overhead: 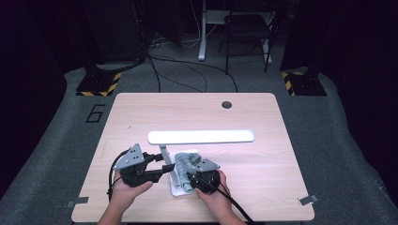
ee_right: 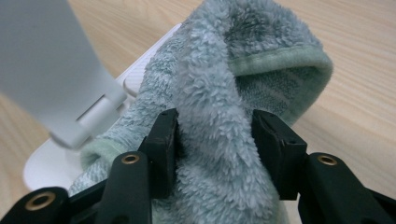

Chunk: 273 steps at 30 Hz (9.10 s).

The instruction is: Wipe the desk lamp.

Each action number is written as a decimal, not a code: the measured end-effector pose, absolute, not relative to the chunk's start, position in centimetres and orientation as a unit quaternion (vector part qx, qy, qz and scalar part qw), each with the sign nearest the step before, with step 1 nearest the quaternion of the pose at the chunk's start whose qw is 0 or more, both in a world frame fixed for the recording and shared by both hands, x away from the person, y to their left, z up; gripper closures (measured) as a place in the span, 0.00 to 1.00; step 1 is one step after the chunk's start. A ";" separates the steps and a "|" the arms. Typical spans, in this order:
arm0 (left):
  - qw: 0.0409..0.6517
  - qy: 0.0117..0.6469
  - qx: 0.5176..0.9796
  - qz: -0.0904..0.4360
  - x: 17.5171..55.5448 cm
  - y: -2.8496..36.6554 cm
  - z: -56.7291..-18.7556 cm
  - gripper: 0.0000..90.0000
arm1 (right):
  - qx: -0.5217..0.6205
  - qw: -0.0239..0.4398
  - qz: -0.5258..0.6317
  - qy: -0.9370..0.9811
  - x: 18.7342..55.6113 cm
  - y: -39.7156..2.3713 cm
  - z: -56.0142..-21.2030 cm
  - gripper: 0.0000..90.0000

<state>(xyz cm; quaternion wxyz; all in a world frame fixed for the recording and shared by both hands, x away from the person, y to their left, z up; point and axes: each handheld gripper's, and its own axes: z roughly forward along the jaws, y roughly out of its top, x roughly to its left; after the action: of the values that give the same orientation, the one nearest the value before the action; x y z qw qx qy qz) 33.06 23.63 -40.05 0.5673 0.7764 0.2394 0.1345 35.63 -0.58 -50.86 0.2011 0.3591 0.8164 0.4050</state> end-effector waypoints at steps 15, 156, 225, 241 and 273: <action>0.570 0.239 0.775 0.132 33.1 23.7 -40.1 0.59 | 0.371 0.199 0.397 0.816 39.7 0.5 -50.8 0.59; 0.600 0.226 0.762 0.091 33.5 24.1 -40.9 0.57 | 0.317 0.152 0.420 0.837 39.9 3.3 -50.7 0.68; 0.591 0.239 0.760 0.126 33.1 23.4 -40.8 0.58 | 0.332 0.130 0.417 0.836 33.6 -2.1 -50.3 0.67; 0.590 0.240 0.760 0.125 33.1 23.3 -40.8 0.58 | 0.322 0.158 0.421 0.833 33.4 -2.4 -50.9 0.63; 0.596 0.226 0.764 0.104 33.3 23.9 -40.8 0.58 | 0.399 0.143 0.409 0.808 44.6 1.2 -50.2 0.71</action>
<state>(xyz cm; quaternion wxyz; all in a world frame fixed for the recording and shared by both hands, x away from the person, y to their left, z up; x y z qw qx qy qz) 33.27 23.85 -40.82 0.5961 0.7635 0.2257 0.1039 44.57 1.21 -50.19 0.1426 0.3991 0.8081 0.4090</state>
